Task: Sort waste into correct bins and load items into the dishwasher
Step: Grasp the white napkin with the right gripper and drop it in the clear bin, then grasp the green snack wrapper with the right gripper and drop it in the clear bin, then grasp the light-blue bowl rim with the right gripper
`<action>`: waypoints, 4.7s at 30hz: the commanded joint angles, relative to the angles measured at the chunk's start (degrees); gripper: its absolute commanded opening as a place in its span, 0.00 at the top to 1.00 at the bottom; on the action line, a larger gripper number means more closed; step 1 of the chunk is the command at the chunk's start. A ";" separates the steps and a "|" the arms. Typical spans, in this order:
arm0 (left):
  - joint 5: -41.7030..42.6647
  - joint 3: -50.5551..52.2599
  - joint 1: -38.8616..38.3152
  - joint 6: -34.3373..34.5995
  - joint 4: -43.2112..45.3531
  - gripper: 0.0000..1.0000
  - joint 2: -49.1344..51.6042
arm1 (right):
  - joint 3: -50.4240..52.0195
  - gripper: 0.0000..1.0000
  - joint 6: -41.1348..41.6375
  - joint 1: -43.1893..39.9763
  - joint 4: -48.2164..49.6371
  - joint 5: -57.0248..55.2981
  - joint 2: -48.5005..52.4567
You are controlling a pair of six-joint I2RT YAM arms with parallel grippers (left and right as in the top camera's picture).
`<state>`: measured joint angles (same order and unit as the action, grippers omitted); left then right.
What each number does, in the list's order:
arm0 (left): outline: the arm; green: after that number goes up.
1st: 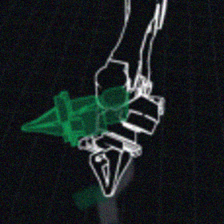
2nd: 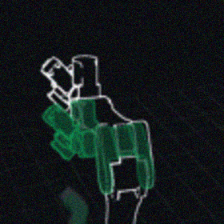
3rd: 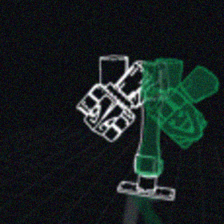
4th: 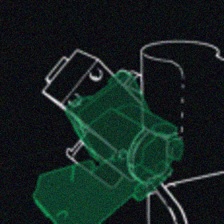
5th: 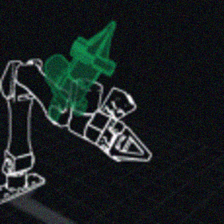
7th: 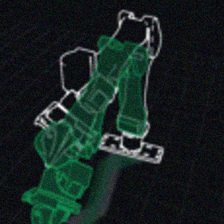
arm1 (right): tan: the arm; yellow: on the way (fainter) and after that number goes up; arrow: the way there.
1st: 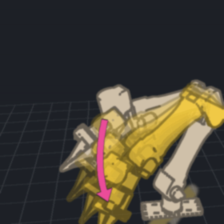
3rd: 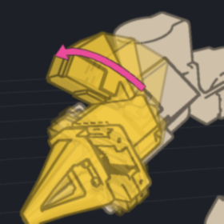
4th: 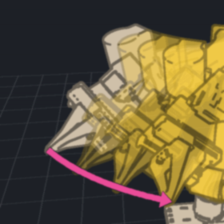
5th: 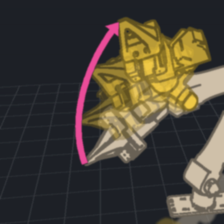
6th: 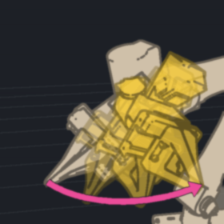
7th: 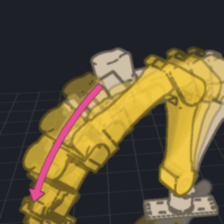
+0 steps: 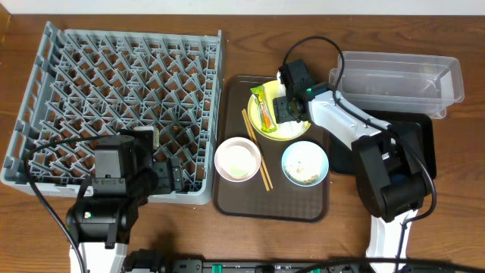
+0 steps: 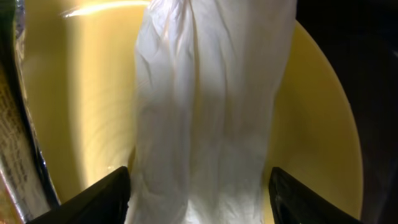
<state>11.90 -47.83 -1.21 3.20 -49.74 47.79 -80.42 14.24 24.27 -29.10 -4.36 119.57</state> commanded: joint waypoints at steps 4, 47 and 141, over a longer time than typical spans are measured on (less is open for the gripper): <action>0.55 -1.46 0.22 0.55 -0.17 0.12 -0.20 | -1.62 0.99 1.18 0.48 -0.15 0.07 -1.95; 0.55 -1.46 0.22 0.55 -0.85 0.12 -0.20 | -4.59 0.17 -1.84 3.72 1.68 4.15 -4.92; 0.55 -1.40 0.22 0.55 -2.73 0.12 -0.20 | 22.49 0.99 2.69 16.11 -10.60 2.05 -29.00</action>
<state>11.92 -47.97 -1.21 3.20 -52.31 47.79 -54.37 16.71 40.40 -40.12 -4.40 92.36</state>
